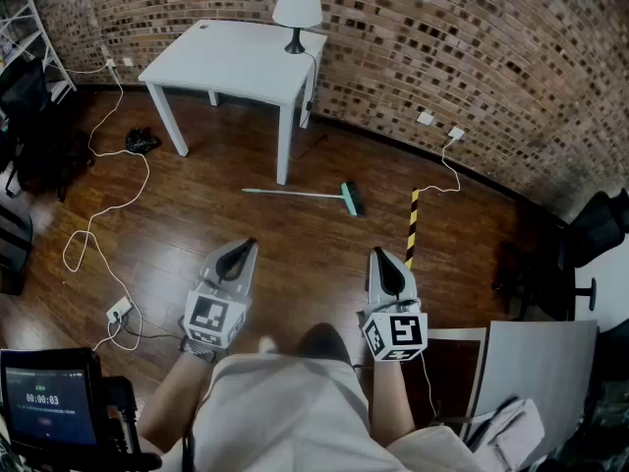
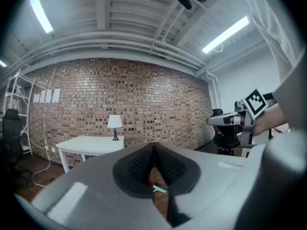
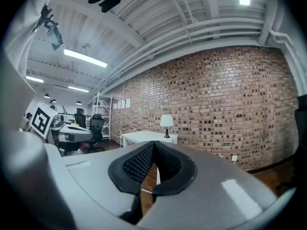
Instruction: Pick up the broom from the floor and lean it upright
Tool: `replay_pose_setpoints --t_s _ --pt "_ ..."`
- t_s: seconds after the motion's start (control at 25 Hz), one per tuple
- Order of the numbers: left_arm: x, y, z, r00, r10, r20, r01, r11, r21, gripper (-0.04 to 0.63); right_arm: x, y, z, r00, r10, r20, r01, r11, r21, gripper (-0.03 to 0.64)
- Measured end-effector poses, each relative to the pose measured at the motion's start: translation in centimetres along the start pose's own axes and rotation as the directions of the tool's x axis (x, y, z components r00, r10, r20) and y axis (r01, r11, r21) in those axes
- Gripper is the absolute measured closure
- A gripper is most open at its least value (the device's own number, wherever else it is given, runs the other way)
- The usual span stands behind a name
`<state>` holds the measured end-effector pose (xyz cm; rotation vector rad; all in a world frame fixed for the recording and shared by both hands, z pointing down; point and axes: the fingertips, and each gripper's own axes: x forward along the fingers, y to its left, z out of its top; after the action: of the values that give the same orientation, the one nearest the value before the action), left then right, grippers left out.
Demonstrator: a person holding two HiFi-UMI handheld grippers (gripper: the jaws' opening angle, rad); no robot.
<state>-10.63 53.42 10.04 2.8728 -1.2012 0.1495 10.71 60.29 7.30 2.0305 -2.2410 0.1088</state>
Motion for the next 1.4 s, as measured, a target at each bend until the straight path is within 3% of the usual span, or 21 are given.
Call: replay_pose_setpoints --t_s 0.24,0.48,0.72,1.04,1.4 --pt "0.1 0.7 -0.8 1.000 0.018 -0.006 -0.018 1.000 -0.007 0.594 0.6 -0.1 -0.7 1.000 -0.001 0.011 0.001 1.000 0.026 0.603" --pt "4.0 3.6 -1.5 0.999 0.037 -0.020 -0.037 0.999 0.000 0.595 5.5 -2.5 -1.9 1.000 -0.020 0.014 0.019 0.998 0.063 0.603" --pt "11.4 6.0 -1.7 0.996 0.080 -0.036 -0.079 0.997 0.006 0.595 12.5 -7.5 -2.2 1.000 0.006 0.028 -0.008 0.996 0.091 0.603" --pt "23.0 7.0 1.1 0.992 0.121 -0.024 -0.120 0.992 0.038 0.594 21.9 -16.2 -0.6 1.000 0.028 -0.009 -0.027 0.998 0.060 0.603" --pt "32.1 8.6 1.3 0.981 0.178 -0.074 -0.176 0.984 0.030 0.594 29.1 -23.3 -0.5 0.997 0.068 -0.025 -0.067 0.996 0.054 0.603"
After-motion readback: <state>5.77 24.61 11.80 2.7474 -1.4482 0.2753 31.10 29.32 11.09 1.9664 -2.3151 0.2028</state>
